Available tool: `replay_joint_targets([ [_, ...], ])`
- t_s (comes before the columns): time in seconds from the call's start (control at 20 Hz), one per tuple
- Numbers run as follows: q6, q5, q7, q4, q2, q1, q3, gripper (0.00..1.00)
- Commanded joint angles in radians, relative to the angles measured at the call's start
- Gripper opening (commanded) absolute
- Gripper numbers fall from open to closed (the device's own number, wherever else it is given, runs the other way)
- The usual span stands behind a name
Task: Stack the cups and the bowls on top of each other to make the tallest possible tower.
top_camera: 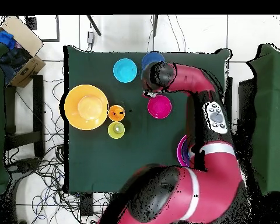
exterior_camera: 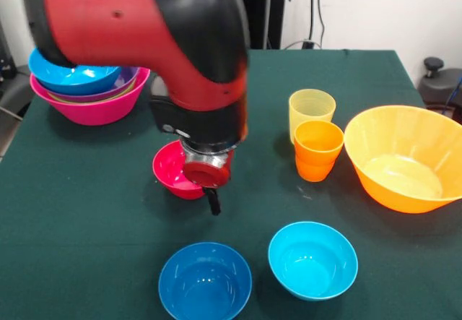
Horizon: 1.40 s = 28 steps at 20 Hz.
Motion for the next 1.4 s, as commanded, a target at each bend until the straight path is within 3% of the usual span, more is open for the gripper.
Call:
replay_joint_targets([
  [0.05, 0.085, 0.066, -0.032, 0.129, -0.05, -0.097, 0.121, 1.0],
  [0.4, 0.063, 0.012, -0.097, 0.113, -0.007, -0.149, 0.127, 1.0],
  [0.65, 0.148, -0.128, -0.158, 0.008, 0.032, -0.076, 0.055, 1.0],
  [1.0, 0.189, -0.238, -0.15, -0.003, 0.037, -0.041, 0.014, 1.0],
  [1.4, 0.211, -0.258, -0.1, 0.004, 0.026, -0.037, 0.026, 1.0],
])
